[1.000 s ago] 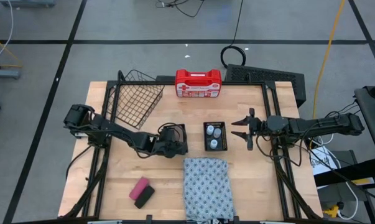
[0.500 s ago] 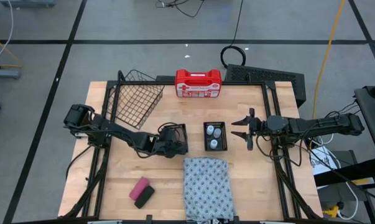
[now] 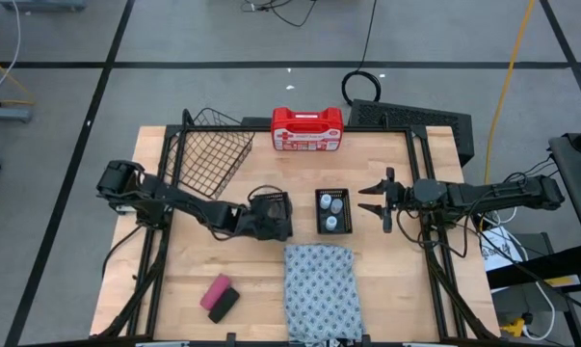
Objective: Pick & Place Medicine items
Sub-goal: Put the pink bandage into the left black basket
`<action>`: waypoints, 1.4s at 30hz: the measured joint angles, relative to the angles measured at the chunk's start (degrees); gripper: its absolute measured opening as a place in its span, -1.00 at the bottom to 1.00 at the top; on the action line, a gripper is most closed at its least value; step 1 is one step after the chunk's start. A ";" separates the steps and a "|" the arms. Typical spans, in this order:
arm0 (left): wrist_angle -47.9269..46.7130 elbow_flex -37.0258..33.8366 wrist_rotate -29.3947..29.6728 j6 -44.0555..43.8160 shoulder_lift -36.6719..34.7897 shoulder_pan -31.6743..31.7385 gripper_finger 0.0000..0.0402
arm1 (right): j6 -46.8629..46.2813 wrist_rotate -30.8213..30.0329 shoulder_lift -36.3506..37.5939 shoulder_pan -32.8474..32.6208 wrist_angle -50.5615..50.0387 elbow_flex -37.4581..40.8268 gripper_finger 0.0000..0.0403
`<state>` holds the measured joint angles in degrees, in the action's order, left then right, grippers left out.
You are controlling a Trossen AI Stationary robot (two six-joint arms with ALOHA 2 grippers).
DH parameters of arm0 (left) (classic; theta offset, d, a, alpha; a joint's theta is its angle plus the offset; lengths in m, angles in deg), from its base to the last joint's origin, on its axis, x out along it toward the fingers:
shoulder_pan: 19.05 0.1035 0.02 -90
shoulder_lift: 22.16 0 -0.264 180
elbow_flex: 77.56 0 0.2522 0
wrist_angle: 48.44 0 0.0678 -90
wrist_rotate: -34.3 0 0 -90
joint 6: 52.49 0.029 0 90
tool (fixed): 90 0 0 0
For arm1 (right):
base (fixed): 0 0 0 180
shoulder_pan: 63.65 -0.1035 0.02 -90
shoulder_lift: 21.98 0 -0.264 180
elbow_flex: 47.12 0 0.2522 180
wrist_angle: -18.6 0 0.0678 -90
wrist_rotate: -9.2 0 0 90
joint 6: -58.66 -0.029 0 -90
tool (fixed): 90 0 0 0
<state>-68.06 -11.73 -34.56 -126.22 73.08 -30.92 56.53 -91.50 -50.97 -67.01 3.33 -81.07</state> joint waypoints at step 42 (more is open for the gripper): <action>-4.63 0.04 4.43 15.59 -18.98 -32.53 0.11 | 0.71 0.00 -0.02 0.00 -0.09 0.00 -0.15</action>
<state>-72.69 -11.68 -30.13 -110.64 54.10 -63.45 57.24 -91.50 -51.00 -67.01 3.23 -81.07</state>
